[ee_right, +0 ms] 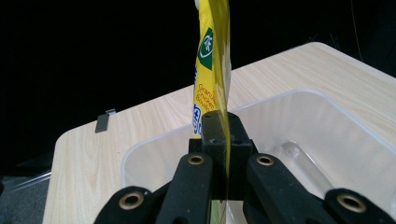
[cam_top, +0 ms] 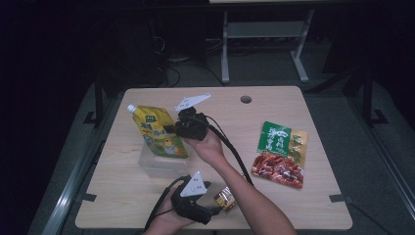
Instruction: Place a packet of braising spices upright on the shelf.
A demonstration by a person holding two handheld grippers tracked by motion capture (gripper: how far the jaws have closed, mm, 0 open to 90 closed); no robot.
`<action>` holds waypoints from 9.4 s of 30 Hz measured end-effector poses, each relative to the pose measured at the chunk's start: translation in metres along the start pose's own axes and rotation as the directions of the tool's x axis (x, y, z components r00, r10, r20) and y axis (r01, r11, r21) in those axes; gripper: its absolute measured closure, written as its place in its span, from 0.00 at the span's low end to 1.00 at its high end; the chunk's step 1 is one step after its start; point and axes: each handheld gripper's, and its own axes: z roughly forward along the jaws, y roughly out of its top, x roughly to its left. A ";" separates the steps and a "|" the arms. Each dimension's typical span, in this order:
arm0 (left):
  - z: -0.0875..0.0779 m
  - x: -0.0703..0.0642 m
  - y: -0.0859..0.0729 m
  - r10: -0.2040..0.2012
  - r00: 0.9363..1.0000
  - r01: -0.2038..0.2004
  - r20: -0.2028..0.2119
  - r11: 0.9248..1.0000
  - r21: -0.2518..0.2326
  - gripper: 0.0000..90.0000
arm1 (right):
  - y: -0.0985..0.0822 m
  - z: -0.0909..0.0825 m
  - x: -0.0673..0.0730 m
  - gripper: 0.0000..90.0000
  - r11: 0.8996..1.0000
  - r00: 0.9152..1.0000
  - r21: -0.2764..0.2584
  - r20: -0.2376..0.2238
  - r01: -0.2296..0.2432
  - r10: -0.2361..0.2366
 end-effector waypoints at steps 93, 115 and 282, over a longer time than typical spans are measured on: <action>0.006 -0.003 0.003 0.001 1.000 -0.001 0.014 1.000 0.008 0.20 | -0.051 -0.014 -0.033 0.64 0.999 0.999 0.021 -0.020 -0.046 0.046; 0.025 -0.011 0.006 0.044 0.999 -0.042 -0.011 0.995 0.090 0.20 | -0.074 -0.097 -0.029 0.46 0.995 0.995 0.064 0.067 -0.071 0.067; 0.036 -0.011 0.014 0.042 0.995 -0.036 -0.089 0.997 0.068 0.28 | -0.107 -0.162 -0.021 0.75 0.997 0.995 0.026 0.068 -0.079 0.077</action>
